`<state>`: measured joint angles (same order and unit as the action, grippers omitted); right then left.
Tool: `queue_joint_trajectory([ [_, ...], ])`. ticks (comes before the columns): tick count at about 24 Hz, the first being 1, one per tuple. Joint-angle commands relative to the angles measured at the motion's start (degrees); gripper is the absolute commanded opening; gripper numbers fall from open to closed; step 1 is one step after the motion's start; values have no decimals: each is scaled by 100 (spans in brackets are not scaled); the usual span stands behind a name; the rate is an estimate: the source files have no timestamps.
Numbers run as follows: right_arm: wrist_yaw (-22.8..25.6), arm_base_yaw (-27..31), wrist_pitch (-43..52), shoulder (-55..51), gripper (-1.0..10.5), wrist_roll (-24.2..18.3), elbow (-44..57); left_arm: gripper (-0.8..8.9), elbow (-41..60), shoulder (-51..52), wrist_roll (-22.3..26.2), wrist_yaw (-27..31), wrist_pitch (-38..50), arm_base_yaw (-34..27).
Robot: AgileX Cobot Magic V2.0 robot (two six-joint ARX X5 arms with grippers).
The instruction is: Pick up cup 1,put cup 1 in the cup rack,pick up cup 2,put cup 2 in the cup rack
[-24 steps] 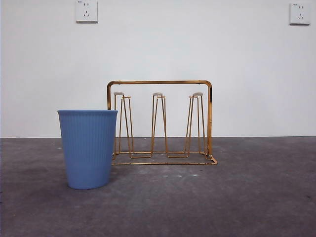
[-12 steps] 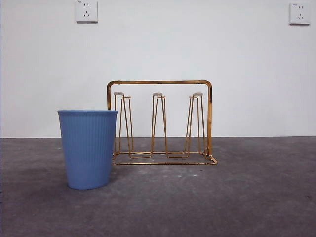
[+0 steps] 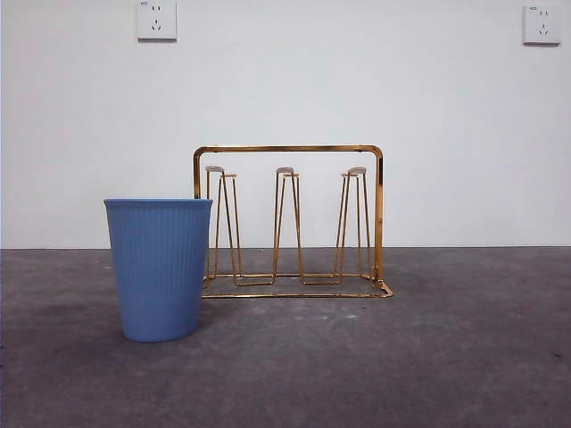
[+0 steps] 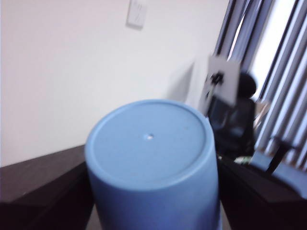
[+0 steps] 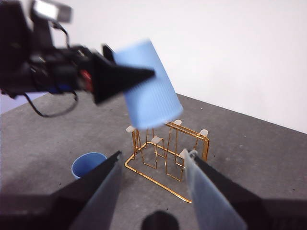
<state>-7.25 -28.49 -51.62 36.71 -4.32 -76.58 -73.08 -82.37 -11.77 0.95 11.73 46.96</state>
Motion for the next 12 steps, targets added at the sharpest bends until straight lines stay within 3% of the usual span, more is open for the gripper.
queue_joint_trajectory([
  [1, 24, 0, 28, -13, 221, -44, 24, -8, 0, -308, 411, 107, 35, 17],
  [12, 24, 0, -111, -13, 221, -39, 24, -8, -2, -1300, 560, 531, 345, -26],
])
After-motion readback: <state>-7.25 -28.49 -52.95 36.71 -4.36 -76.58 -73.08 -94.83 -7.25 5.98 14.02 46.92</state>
